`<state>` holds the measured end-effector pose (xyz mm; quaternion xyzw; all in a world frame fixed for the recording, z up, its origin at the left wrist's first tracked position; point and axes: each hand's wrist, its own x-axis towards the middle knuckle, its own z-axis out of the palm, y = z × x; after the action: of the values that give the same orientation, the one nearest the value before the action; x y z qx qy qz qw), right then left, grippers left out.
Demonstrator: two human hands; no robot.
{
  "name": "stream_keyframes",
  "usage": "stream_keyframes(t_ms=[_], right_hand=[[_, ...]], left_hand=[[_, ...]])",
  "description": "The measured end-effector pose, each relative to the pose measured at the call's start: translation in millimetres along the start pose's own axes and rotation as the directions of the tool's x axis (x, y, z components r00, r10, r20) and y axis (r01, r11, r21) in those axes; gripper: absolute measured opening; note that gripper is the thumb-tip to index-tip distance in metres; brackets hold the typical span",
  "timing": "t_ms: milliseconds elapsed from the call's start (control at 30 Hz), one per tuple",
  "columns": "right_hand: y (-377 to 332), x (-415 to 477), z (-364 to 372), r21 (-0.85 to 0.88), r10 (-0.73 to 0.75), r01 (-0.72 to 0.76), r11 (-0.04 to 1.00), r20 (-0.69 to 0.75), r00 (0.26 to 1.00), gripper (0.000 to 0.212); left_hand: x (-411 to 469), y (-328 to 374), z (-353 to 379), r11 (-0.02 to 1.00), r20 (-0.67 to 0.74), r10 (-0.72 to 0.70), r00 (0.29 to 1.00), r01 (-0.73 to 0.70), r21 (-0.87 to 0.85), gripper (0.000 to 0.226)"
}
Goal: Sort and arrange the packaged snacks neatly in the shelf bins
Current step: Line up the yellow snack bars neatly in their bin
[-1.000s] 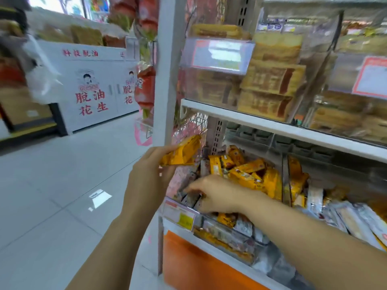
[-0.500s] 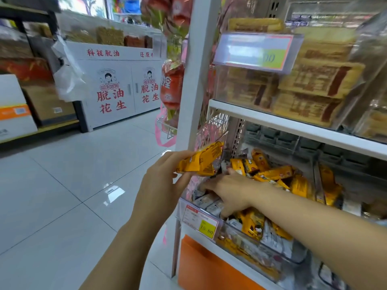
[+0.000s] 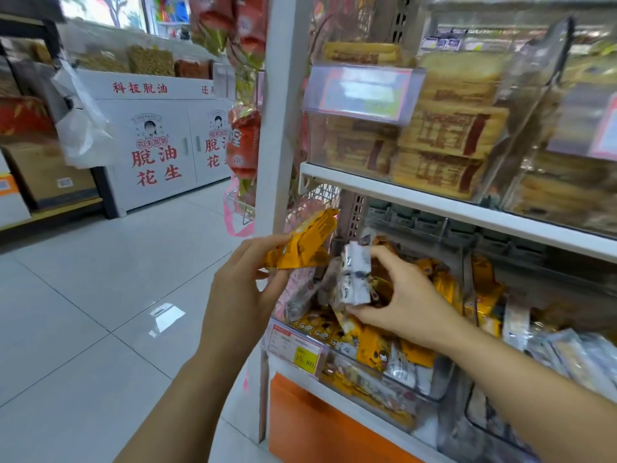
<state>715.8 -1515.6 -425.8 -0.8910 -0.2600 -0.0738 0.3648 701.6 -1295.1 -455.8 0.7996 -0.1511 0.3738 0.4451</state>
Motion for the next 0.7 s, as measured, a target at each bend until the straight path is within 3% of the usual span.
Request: stream_keyframes(t_ms=[100, 200, 300, 367, 433, 567, 633, 700], right_hand=[[-2.6, -23.6, -14.4, 0.014, -0.003, 0.006, 1.0, -0.156, 0.988, 0.064], [-5.6, -45.3, -29.1, -0.102, -0.02, 0.002, 0.995, -0.171, 0.985, 0.065], [-0.7, -61.5, -39.0, -0.315, 0.049, -0.09, 0.945, -0.138, 0.989, 0.075], [4.6, -67.1, -41.8, -0.39, 0.084, -0.14, 0.91, -0.157, 0.984, 0.075], [8.3, -69.0, -41.3, -0.425, 0.113, -0.173, 0.888, -0.164, 0.98, 0.072], [13.0, -66.5, -34.0, -0.444, 0.152, -0.206, 0.872, -0.155, 0.976, 0.066], [14.1, -62.3, -31.6, -0.43, 0.145, -0.203, 0.88, -0.165, 0.976, 0.065], [14.8, -57.3, -31.4, -0.428, 0.139, -0.196, 0.882, -0.161, 0.977, 0.064]], left_hand=[[-6.7, 0.3, 18.6, 0.997, 0.081, 0.006, 0.997, -0.012, 0.072, 0.037], [-10.0, 4.8, 39.3, 0.992, 0.276, -0.063, 0.959, 0.03, 0.123, 0.035], [-8.4, 7.3, 50.7, 0.979, 0.601, -0.184, 0.777, 0.094, 0.179, 0.045], [-3.1, 10.5, 47.1, 0.969, 0.73, -0.247, 0.637, 0.153, 0.194, 0.051], [2.0, 12.7, 38.5, 0.954, 0.746, -0.294, 0.598, 0.229, 0.192, 0.05], [9.1, 3.8, 34.8, 0.901, 0.573, -0.417, 0.706, 0.238, 0.362, 0.045], [12.2, 0.9, 39.6, 0.859, 0.566, -0.483, 0.669, 0.235, 0.456, 0.038], [17.2, -4.5, 47.8, 0.81, 0.556, -0.552, 0.621, 0.24, 0.536, 0.045]])
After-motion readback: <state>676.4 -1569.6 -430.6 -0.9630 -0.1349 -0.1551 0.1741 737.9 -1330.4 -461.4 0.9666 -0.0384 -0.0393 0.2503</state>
